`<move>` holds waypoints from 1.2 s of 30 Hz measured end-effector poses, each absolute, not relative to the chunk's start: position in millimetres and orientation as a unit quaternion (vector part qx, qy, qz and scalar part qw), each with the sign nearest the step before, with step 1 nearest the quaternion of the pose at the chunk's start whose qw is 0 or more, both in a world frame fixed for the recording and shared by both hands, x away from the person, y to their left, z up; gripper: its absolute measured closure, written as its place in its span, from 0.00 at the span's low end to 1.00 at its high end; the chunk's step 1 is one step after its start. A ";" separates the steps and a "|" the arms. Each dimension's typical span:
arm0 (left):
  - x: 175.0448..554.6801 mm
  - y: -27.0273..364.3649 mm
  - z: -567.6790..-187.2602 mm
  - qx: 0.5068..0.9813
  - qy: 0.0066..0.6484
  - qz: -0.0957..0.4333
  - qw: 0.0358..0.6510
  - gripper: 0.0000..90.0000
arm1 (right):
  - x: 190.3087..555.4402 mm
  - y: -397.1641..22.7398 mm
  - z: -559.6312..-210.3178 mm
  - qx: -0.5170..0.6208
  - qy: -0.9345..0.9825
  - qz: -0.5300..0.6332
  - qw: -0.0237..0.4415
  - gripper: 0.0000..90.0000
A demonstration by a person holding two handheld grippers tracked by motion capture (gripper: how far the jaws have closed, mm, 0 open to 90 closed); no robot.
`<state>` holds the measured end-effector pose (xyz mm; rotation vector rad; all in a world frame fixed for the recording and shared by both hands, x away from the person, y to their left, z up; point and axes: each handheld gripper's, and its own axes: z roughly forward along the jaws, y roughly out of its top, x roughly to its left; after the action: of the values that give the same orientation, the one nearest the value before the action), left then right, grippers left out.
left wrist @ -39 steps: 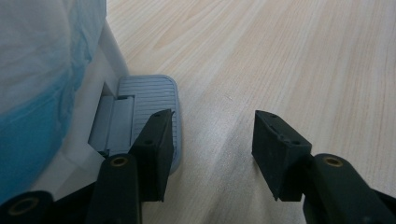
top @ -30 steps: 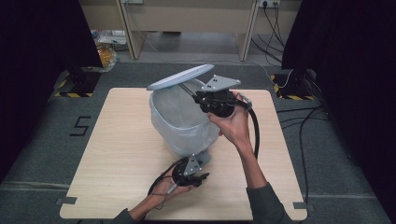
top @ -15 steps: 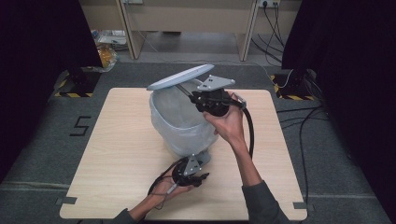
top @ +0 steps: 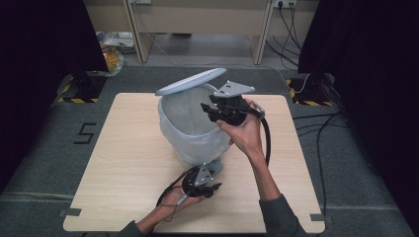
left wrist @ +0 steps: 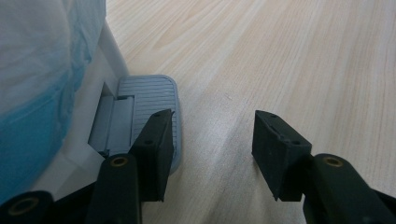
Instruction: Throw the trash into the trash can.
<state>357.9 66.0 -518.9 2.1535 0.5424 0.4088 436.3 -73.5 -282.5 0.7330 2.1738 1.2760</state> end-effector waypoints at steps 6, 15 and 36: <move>357.9 66.0 -519.0 0.862 0.218 0.163 0.428 0.53 | 433.7 -86.3 -284.2 0.285 0.792 0.476 0.255 0.59; 357.9 65.9 -518.9 0.862 0.217 0.163 0.428 0.53 | 427.5 -102.9 -281.4 0.297 0.782 0.478 0.266 0.53; 358.1 66.0 -518.9 0.861 0.219 0.160 0.430 0.53 | 399.1 -148.9 -292.1 0.311 0.769 0.480 0.287 0.45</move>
<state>358.1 66.0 -518.9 2.1482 0.5455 0.3995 399.1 -148.9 -292.1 0.8320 2.0539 1.2827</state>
